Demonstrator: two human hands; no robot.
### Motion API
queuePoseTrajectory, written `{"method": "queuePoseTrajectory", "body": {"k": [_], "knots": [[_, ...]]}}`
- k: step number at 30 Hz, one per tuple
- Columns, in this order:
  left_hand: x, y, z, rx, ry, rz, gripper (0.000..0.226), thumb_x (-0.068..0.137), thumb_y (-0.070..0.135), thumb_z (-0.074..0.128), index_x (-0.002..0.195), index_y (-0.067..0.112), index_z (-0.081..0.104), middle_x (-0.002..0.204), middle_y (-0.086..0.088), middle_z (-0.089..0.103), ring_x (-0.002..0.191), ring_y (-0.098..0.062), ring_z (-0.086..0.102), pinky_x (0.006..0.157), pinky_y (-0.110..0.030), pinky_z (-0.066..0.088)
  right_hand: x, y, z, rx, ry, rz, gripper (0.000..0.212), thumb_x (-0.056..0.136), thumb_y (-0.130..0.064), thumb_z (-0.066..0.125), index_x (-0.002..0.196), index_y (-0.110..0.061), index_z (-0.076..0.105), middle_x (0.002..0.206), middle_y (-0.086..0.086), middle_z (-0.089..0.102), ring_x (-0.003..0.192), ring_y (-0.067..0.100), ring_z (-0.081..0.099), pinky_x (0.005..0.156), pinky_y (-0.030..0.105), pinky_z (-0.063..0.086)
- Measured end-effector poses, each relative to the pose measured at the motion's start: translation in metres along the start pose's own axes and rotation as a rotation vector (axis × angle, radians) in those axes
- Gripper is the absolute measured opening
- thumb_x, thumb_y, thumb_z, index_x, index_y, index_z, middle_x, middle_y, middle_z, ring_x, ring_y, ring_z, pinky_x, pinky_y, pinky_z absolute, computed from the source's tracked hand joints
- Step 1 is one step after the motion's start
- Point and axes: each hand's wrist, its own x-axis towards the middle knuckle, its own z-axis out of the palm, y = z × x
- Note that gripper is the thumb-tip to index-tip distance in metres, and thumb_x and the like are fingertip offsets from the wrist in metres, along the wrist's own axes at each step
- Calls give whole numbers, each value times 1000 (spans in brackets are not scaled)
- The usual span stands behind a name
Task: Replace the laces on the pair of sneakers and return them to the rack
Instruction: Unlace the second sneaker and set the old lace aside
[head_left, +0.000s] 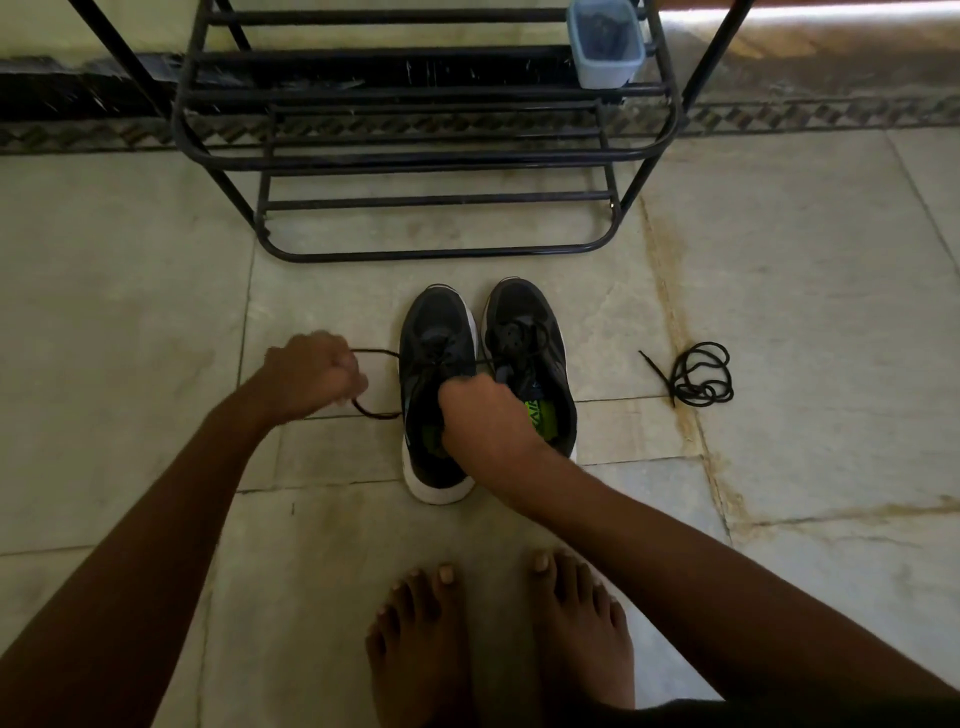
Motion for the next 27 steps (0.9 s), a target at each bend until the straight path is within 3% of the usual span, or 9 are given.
{"method": "queuePoseTrajectory", "body": {"k": [3, 5, 7, 9, 11, 14, 16, 20, 27], "knots": [[-6, 8, 10, 261, -98, -167, 14, 68, 40, 74, 75, 27, 74, 96, 7, 68, 99, -21, 60, 101, -44, 36, 4, 7, -21, 2, 138, -22, 24, 99, -12, 57, 122, -6, 59, 108, 15, 63, 94, 33, 67, 86, 45, 59], [-9, 15, 16, 244, 58, -100, 13, 76, 39, 76, 84, 29, 72, 102, 8, 65, 100, -19, 57, 101, -44, 33, 19, 17, -31, 4, 244, -67, 26, 96, -8, 58, 122, -5, 60, 113, 15, 59, 95, 32, 64, 86, 43, 58], [-9, 18, 25, 32, 154, 63, 21, 79, 36, 80, 95, 27, 71, 107, 5, 63, 96, -18, 61, 101, -46, 44, 42, 32, -35, 22, 298, -102, 24, 92, -2, 60, 115, -5, 66, 113, 15, 58, 95, 31, 62, 87, 40, 57], [-9, 25, 35, -173, 114, 208, 39, 81, 31, 85, 115, 21, 70, 114, -1, 61, 90, -17, 64, 87, -39, 55, 64, 49, -33, 72, 283, -119, 22, 91, 1, 59, 107, -6, 72, 107, 14, 64, 94, 29, 64, 85, 36, 55], [-6, 27, 48, -117, 100, 283, 60, 79, 35, 87, 131, 17, 63, 120, -3, 57, 87, -15, 64, 76, -24, 52, 78, 60, -29, 125, 197, -166, 22, 92, 1, 62, 107, -8, 75, 102, 12, 71, 93, 24, 67, 84, 29, 53], [-3, 28, 60, -73, 176, 293, 65, 80, 25, 86, 136, 11, 58, 123, -7, 54, 86, -15, 61, 72, -17, 46, 84, 67, -24, 224, 98, -248, 20, 88, -1, 72, 107, -7, 74, 92, 8, 74, 79, 12, 66, 74, 16, 50], [-6, 28, 61, -94, 208, 274, 62, 81, 20, 80, 137, 7, 58, 125, -10, 55, 87, -15, 61, 75, -23, 49, 85, 67, -21, 270, 119, -293, 19, 86, -3, 75, 104, -8, 73, 87, 7, 73, 74, 8, 63, 69, 7, 45], [-11, 26, 65, -99, 213, 248, 72, 75, 45, 54, 137, 8, 57, 123, -6, 53, 87, -18, 62, 79, -42, 59, 84, 66, -15, 312, 126, -377, 15, 86, 0, 73, 98, -9, 73, 87, 3, 67, 72, 0, 60, 71, 3, 41], [-14, 23, 76, -105, 225, 266, 70, 85, 44, 37, 140, 4, 52, 125, -7, 46, 101, -20, 57, 88, -47, 57, 88, 64, -14, 258, 97, -383, 13, 87, 1, 69, 95, -10, 72, 89, 8, 64, 78, 10, 55, 71, 5, 34]]}}
